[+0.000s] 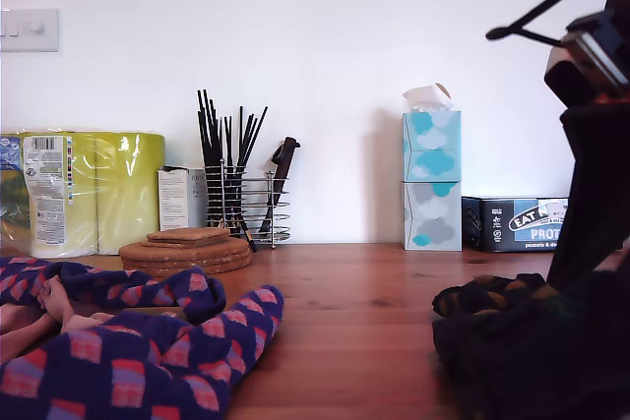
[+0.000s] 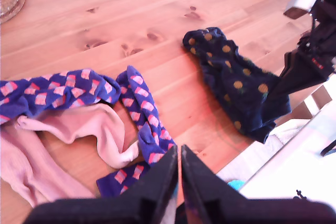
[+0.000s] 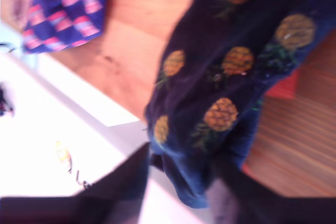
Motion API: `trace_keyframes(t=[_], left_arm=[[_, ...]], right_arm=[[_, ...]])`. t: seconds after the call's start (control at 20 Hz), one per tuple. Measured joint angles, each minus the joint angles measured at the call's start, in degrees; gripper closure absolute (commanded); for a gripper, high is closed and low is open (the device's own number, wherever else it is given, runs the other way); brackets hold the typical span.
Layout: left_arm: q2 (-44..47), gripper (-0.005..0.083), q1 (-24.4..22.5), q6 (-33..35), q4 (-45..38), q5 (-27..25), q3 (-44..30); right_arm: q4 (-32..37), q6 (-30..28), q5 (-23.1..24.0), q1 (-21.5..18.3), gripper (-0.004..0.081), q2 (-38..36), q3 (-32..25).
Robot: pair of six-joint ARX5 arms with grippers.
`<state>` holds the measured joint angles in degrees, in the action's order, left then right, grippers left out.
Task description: Pair up the socks based on colour and pattern, by placing each sock on top of its pair
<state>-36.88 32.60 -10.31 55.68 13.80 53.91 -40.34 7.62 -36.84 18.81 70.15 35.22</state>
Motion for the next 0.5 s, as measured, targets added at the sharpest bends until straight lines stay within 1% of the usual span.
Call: trace_keyframes(t=[0.05,0.2,0.3,0.5], left_arm=[[0.0,0.0795,0.0,0.0,0.0,0.0,0.0],[0.0,0.0795,0.0,0.2,-0.1,0.0,0.0],[-0.4,0.0795,0.0,0.4,-0.5,0.0,0.0],[-2.7,0.0795,0.0,1.5,-1.4,0.0,0.0]], right_arm=[[-0.1,0.2,0.2,0.0,0.0328,0.0,0.0],[-3.5,0.2,0.3,0.0,0.0328,-0.2,1.6],[-6.6,-0.3,1.3,0.0,0.0328,-1.9,4.8],[-14.0,-3.8,6.9,-0.2,0.0331,-9.6,13.7]])
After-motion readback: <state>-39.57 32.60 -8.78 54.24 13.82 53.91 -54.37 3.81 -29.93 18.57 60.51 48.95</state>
